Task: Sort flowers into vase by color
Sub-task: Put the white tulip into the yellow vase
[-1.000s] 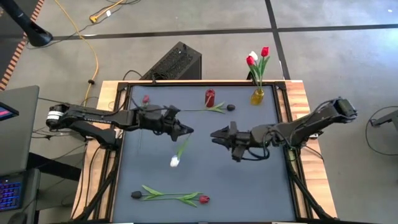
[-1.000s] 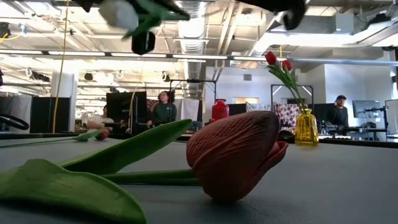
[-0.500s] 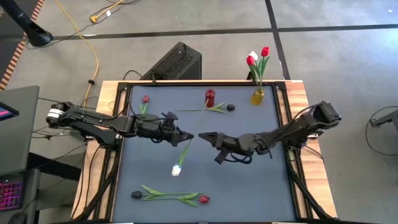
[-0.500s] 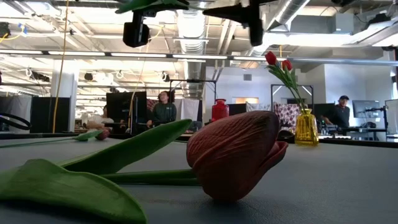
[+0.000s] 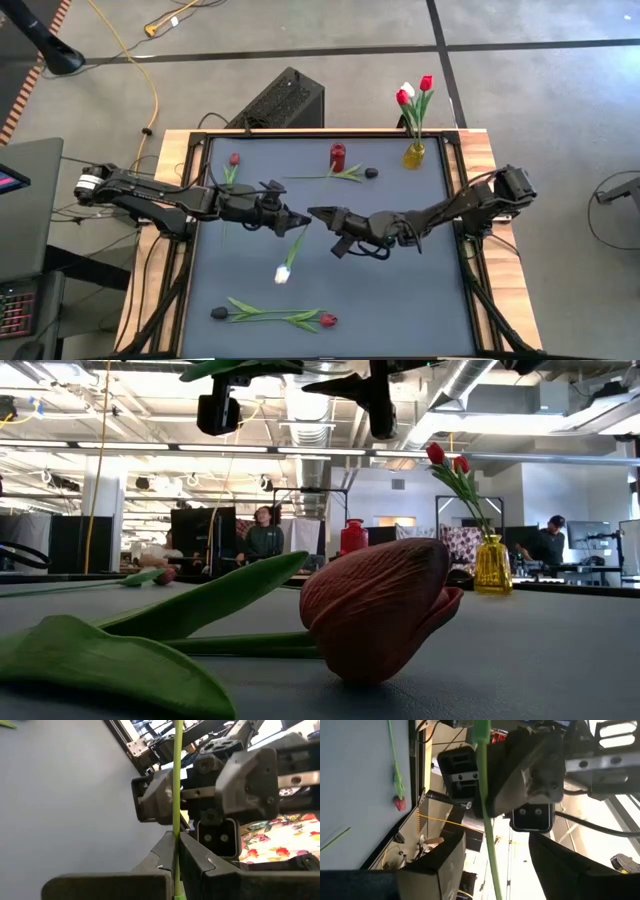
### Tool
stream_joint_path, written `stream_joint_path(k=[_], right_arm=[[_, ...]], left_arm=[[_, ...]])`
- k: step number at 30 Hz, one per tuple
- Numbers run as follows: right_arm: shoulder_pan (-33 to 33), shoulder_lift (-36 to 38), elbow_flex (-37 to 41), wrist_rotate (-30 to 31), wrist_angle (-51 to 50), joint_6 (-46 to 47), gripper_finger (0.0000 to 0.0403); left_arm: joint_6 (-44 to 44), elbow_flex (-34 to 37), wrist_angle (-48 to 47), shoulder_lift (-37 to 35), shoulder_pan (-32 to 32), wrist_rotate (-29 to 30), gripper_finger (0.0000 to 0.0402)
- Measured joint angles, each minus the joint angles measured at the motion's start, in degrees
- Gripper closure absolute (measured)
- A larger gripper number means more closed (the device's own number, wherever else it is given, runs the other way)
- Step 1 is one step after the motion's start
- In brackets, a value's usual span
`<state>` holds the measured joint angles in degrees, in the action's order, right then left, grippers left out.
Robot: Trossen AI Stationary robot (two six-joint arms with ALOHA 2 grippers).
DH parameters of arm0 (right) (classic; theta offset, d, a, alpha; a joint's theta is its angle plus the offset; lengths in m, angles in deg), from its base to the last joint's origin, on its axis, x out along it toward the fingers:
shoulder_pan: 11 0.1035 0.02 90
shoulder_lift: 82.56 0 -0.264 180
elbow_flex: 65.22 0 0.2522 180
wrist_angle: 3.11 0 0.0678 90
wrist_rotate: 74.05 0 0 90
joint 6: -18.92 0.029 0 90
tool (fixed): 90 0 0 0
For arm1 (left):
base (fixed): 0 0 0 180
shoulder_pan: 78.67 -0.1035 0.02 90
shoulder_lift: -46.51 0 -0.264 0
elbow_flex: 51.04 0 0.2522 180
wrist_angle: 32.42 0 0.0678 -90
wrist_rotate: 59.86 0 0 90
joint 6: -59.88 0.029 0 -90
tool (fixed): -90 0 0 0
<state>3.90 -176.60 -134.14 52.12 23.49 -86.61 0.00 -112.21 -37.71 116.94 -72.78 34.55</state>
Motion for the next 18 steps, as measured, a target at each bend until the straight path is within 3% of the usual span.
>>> stream_joint_path(k=[18], right_arm=[[0.5,0.0,0.0,0.0,-1.5,0.1,0.0356]], left_arm=[[0.0,0.0,0.0,0.0,0.0,0.0,0.0401]])
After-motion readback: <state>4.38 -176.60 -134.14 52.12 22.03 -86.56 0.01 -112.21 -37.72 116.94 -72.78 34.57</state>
